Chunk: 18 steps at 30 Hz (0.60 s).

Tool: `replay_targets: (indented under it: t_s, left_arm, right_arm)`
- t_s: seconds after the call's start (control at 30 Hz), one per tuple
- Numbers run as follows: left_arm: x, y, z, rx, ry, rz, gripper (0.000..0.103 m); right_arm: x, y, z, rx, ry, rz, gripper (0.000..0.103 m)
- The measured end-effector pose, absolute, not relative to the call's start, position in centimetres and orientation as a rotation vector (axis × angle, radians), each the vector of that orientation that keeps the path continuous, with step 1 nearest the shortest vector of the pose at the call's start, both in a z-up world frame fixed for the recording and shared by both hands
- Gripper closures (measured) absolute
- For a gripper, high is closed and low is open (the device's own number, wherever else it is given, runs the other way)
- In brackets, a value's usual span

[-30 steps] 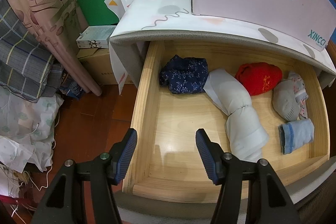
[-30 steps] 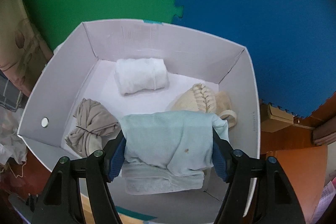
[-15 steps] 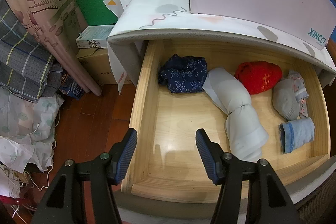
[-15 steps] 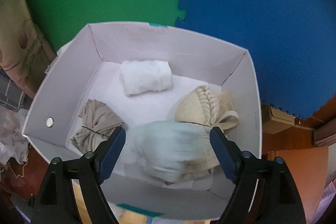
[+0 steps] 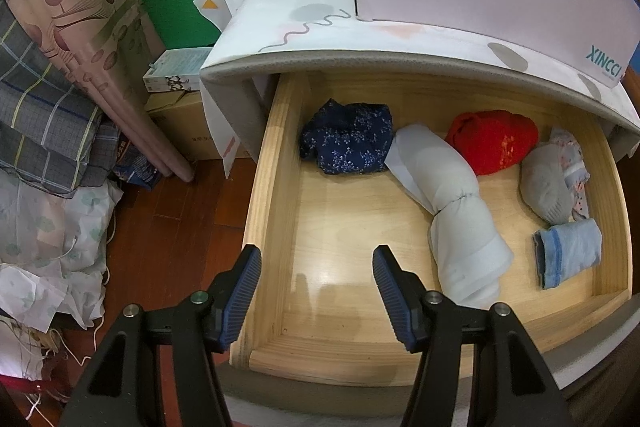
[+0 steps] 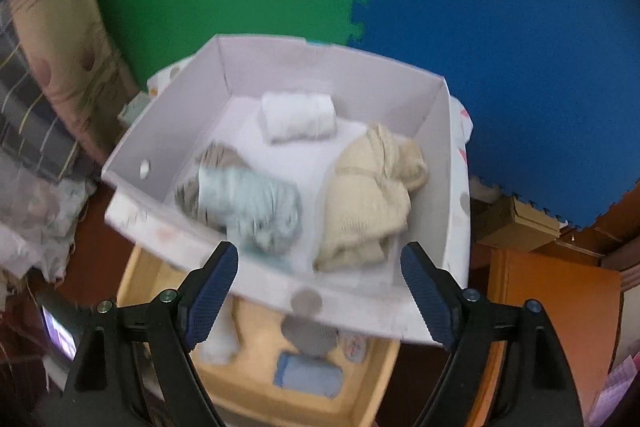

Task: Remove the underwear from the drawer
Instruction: 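Carry the pale blue underwear with the right gripper and drop it into the white box, then lower the right gripper into the drawer and grasp the blue underwear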

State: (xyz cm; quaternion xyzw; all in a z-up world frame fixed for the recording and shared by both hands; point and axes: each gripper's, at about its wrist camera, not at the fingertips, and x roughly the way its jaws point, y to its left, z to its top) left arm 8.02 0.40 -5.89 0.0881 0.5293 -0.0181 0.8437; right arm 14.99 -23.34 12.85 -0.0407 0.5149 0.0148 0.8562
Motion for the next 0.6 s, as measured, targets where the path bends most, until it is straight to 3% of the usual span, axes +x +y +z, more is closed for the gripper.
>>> replay_targets:
  t_s: [0.6]
  left_arm:
    - [8.0,0.4,-6.1,0.204,1.124,-0.034,0.043]
  right_arm:
    - [7.3,-26.5,3.7,-0.044,1.275,0.021,0.022]
